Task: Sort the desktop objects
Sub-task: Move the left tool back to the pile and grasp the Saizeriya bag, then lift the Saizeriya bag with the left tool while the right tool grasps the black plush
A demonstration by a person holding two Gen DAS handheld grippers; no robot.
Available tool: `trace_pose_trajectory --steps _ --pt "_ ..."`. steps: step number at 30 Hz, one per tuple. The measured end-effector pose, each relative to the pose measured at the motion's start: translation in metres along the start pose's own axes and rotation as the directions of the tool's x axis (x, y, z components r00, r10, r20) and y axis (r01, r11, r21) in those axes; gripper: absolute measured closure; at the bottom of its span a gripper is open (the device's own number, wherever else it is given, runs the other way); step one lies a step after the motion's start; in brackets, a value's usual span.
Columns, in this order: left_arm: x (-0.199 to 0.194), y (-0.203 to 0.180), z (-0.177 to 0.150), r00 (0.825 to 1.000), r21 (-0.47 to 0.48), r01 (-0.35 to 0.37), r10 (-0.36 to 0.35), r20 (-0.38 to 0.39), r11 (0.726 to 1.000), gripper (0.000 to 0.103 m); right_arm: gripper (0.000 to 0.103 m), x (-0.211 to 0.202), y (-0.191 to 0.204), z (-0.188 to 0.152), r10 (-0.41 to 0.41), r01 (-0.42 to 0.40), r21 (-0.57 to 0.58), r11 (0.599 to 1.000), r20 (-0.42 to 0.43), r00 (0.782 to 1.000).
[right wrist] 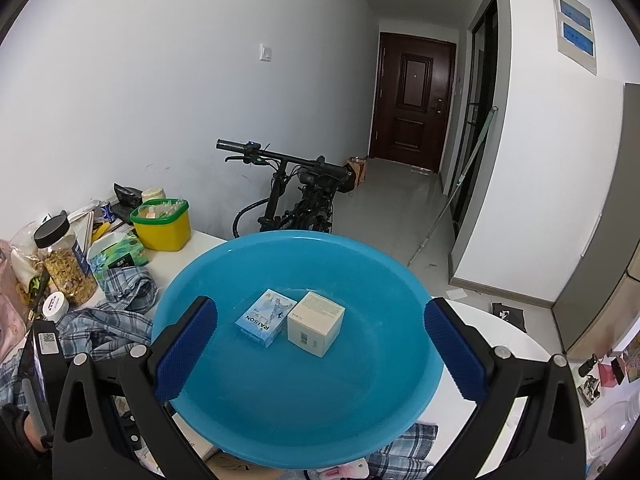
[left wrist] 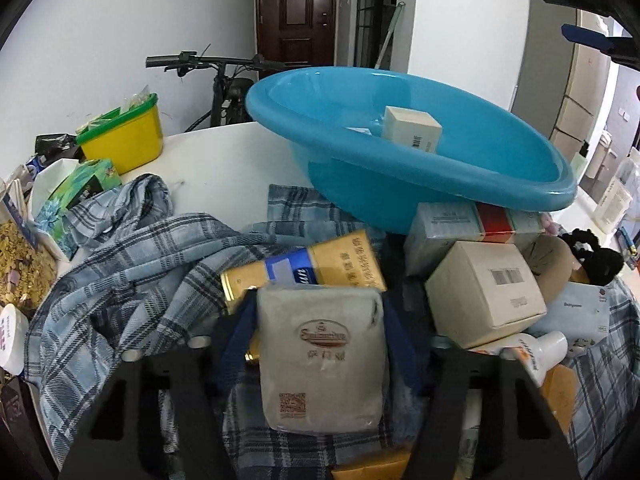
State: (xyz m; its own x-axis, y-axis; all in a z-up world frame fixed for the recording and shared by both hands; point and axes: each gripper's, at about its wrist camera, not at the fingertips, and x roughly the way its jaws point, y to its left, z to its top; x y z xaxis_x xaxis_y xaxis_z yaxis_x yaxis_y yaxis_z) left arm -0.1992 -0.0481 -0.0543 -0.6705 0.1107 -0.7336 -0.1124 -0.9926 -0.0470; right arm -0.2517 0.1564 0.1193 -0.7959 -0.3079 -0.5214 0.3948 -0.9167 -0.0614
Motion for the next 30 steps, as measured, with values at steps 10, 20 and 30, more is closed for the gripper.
trace_pose_trajectory --steps 10,20,30 --pt "-0.009 -0.001 0.000 0.999 -0.006 0.000 0.000 0.037 1.000 0.053 0.000 -0.013 0.004 0.004 -0.007 0.007 -0.008 1.000 0.037 0.999" --pt "-0.028 -0.001 0.002 0.994 -0.016 0.012 -0.010 0.105 1.000 0.053 0.000 -0.053 -0.002 0.004 -0.021 0.019 0.017 1.000 0.100 0.995" --pt "-0.040 0.000 0.002 0.990 -0.028 0.021 -0.017 0.142 0.999 0.053 0.000 -0.045 -0.037 -0.108 -0.117 0.119 0.014 0.993 -0.110 0.987"
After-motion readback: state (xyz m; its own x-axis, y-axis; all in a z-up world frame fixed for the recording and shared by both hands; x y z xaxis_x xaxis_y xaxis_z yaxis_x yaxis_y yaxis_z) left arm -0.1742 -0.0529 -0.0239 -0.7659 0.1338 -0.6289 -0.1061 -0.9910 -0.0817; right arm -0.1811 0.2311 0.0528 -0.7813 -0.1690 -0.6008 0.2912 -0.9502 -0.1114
